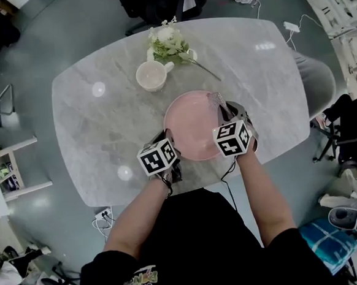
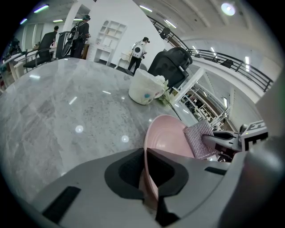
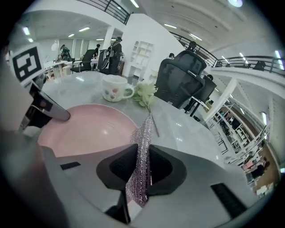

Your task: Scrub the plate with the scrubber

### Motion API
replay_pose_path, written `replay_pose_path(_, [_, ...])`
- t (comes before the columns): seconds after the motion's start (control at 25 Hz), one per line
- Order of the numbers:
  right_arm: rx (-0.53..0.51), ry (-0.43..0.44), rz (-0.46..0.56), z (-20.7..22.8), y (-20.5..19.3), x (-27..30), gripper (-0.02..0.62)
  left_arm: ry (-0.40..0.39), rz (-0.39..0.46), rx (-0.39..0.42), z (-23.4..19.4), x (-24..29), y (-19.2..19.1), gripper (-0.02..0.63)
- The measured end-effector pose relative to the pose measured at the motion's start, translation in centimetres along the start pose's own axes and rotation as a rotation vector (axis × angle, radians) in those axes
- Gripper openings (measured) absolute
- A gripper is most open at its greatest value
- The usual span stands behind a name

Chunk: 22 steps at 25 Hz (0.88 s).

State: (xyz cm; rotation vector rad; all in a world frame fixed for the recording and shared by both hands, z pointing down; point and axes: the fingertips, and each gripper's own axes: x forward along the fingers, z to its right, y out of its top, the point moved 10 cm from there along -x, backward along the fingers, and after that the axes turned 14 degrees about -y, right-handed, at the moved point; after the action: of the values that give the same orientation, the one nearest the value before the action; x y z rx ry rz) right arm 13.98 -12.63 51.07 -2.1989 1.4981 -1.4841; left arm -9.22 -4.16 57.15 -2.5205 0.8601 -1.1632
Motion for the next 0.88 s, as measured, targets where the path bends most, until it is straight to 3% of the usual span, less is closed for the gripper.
replay_pose_path(0.16, [0.139, 0.098, 0.011, -0.7, 0.0, -1.7, 0.075, 0.009, 0.003, -0.005, 0.3, -0.2, -0.1, 0.026])
replay_pose_path(0.52, [0.249, 0.396, -0.007, -7.2, 0.7, -4.8, 0.075, 0.031, 0.011, -0.017, 0.6, -0.3, -0.1, 0.026])
replay_pose_path(0.68, [0.221, 0.455, -0.013, -9.4, 0.9, -4.8, 0.075, 0.035, 0.017, -0.019, 0.5, -0.2, -0.1, 0.026])
replay_pose_path(0.88, [0.088, 0.421, 0.006, -9.7, 1.0, -4.0, 0.075, 0.038, 0.021, -0.018, 0.6, -0.3, -0.1, 0.026])
